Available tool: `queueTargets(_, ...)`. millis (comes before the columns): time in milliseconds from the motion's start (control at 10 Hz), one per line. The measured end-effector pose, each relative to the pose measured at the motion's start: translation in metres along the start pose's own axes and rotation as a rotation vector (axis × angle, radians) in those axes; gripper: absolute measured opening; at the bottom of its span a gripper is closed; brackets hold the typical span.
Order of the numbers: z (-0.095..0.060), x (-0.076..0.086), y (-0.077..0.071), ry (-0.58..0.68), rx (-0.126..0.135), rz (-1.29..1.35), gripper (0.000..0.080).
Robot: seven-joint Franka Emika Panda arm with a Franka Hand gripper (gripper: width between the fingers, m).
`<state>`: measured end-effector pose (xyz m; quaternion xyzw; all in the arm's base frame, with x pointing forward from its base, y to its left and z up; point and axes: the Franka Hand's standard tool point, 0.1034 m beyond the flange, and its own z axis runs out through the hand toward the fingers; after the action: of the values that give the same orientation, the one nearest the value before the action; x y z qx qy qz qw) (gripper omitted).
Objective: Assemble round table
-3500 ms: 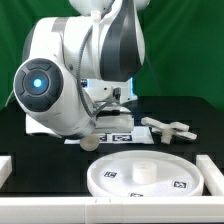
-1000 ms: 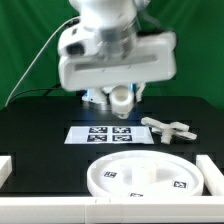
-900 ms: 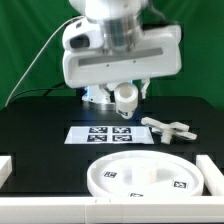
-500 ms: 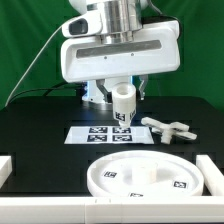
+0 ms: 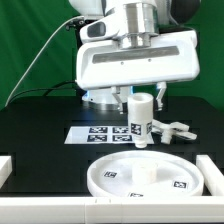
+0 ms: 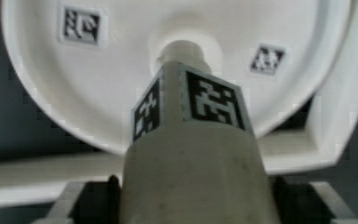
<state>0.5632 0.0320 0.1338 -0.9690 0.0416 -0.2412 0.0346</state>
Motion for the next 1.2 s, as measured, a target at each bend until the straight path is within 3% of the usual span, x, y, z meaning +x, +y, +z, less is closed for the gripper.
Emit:
queueTargets(200,0.003,-0.004,0.007,0.125,-0.024,-0.012,0.0407)
queueTargets(300,0.009,-0.012,0.006,0.076,-0.019,-0.011,0.0407)
queueTargets(700,0.018,-0.019,-0.009,0.069,-0.026,-0.061,0.0407)
queueTargets(1200,0.028,-0.026,-0.002,0.048,-0.033,-0.053,0.0407)
